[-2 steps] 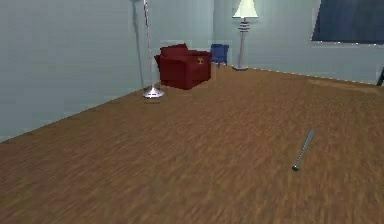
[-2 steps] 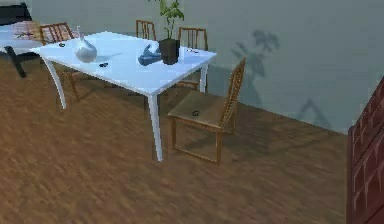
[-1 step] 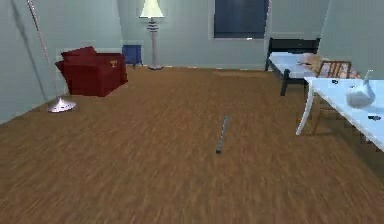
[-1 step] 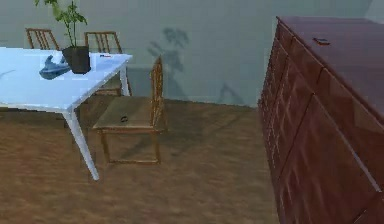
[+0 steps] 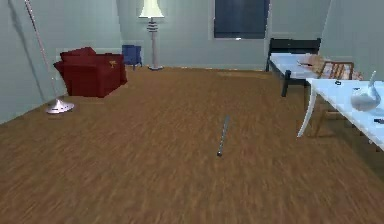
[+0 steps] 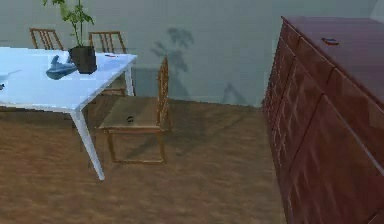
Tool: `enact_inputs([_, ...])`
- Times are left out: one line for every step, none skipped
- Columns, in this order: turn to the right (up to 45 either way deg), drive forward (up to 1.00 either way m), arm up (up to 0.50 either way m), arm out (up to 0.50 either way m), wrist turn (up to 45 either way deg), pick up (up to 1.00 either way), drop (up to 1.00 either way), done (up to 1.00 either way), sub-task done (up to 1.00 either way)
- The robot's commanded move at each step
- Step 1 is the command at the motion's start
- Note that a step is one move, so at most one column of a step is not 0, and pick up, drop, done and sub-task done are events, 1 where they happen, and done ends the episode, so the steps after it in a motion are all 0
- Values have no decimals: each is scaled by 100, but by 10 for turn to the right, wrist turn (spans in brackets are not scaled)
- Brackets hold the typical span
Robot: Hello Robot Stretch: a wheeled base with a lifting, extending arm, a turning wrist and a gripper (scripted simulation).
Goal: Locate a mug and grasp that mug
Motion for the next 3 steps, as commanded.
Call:
enact_inputs([-450,0,0,0,0,0,0,0,0])
enact_inputs([-420,0,0,0,0,0,0,0,0])
enact_inputs([0,60,0,0,0,0,0,0,0])
